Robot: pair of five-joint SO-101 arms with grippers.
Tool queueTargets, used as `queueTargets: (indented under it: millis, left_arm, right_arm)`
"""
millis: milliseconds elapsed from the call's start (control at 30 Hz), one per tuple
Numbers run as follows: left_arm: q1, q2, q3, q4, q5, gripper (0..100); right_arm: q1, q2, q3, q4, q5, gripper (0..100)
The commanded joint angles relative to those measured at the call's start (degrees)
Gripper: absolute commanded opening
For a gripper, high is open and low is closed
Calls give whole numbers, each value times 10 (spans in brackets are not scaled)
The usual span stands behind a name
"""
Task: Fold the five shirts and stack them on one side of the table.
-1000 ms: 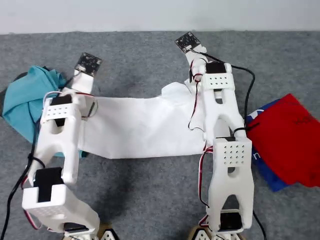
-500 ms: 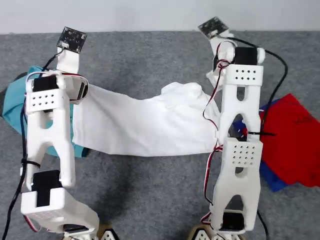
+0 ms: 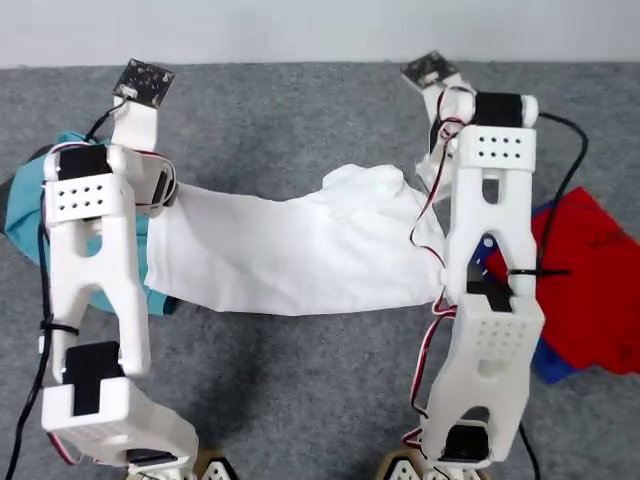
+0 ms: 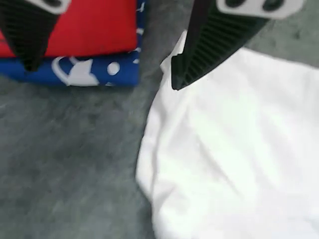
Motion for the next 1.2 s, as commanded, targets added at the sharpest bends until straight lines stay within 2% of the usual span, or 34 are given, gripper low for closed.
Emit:
queueTargets:
  millis: [0, 167, 233, 333, 533, 633, 867, 1167]
  left_arm:
    - [4, 11, -27, -30, -4, 183]
    - [43, 41, -34, -49, -5, 417]
    - [52, 51, -48, -50, -6, 473]
    - [51, 54, -74, -12, -2, 479]
    - [50, 55, -90, 224, -6, 479]
    - [30, 58, -87, 263, -7, 479]
    - [-41, 60, -64, 244, -7, 479]
    - [-10, 60, 83, 123, -6, 479]
  right_arm:
    - [4, -60, 47, 22, -4, 390]
    - [-11, -110, 104, 22, -4, 390]
    - [-21, -131, 132, 22, -4, 390]
    - [-26, -162, 190, 23, -4, 390]
    - [-27, -251, 362, 22, -4, 390]
    - [-39, -285, 433, 7, -4, 390]
    - [-58, -291, 597, -153, -9, 390]
    - [-9, -257, 666, -287, -9, 390]
